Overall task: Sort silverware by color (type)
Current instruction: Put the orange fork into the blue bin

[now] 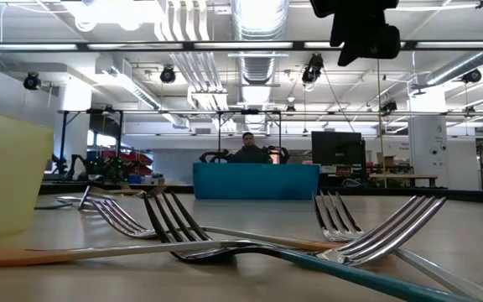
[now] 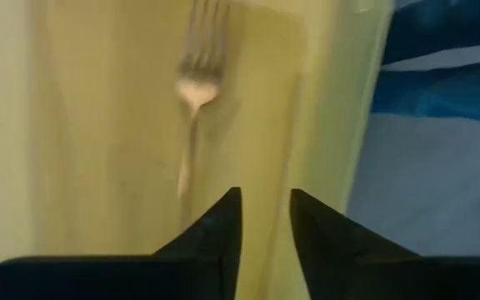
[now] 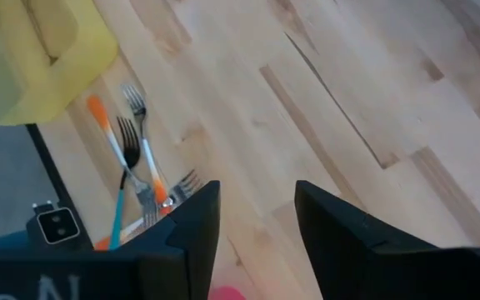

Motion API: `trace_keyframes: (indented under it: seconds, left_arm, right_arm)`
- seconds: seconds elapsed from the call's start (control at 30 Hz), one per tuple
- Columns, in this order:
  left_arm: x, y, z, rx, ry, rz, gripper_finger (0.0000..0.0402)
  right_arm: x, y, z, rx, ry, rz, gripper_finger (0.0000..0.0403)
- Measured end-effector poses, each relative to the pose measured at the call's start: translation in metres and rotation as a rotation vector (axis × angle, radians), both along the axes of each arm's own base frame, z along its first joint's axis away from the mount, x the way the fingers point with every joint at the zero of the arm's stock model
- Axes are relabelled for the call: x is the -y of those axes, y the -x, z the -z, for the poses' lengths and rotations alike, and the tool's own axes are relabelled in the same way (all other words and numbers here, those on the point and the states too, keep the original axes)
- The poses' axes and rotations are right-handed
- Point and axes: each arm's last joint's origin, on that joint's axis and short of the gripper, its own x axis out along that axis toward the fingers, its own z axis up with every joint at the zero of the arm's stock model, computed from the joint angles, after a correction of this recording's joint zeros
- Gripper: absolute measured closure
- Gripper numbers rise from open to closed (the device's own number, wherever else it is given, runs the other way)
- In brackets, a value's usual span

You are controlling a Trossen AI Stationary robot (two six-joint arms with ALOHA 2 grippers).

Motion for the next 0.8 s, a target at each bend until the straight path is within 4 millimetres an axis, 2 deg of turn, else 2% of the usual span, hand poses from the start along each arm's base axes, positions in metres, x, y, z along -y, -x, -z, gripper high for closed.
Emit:
trace_keyframes:
  seconds: [0.2,0.57,0.67,0.8]
  left_arm:
    - [0.0,0.002,0.0,-0.007,-0.013,0.01,0.0259]
    - [-0.008,0.02,-0.005,-0.001,-0.165,0.122,0.0244]
    - [-0.014,0.027,-0.009,-0.017,-0.219,0.162,0.0244]
    - [-0.022,0.035,-0.017,0.009,-0.307,0.225,0.0244]
  right_arm:
    - [-0.011,-0.007,0.002,-0.036,-0.046,0.045,0.0253]
    - [-0.084,-0.04,0.051,-0.138,-0.075,-0.003,0.0259]
    - [-0.103,-0.057,0.06,-0.119,-0.05,-0.082,0.0261]
    - [-0.127,-0.08,0.071,-0.08,0.024,-0.28,0.0268]
